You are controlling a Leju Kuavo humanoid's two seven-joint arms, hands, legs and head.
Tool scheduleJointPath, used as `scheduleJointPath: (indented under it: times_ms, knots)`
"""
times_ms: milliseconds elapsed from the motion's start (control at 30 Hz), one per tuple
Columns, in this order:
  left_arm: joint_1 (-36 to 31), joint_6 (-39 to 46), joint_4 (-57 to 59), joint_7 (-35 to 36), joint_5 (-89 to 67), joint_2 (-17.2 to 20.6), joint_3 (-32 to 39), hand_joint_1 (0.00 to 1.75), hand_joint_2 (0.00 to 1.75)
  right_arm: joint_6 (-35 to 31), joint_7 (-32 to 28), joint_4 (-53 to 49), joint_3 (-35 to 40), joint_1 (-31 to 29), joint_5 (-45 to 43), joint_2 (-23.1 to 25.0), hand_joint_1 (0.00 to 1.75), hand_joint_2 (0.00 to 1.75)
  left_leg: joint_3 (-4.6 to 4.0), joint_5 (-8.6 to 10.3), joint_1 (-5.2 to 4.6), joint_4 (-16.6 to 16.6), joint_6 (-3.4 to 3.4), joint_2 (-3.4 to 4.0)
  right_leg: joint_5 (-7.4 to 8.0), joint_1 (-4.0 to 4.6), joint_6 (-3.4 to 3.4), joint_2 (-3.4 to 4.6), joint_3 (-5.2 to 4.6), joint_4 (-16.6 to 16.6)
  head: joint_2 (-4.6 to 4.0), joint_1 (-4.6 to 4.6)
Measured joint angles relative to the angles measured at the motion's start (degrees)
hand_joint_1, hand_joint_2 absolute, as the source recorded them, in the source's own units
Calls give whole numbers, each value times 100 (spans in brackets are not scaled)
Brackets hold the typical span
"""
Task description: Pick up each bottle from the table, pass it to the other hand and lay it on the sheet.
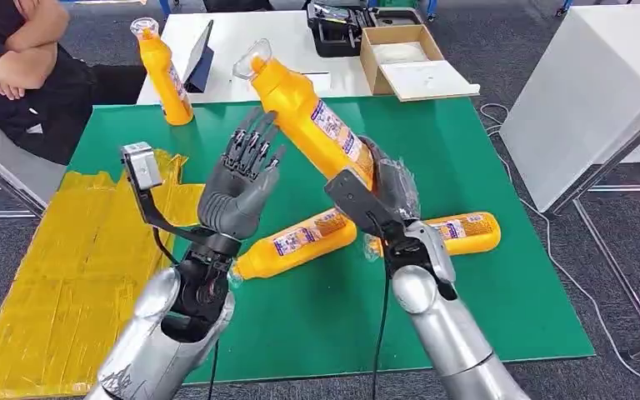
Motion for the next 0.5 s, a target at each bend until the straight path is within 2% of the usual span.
scheduleJointPath:
  times_ms: [500]
  knots:
    - [-363,326,485,63,-275,-131,186,0,175,-393,-275,173,2,-112,52,323,175,175,-1,1,0,0,0,0,0,0,0,0,-1,0,0,0]
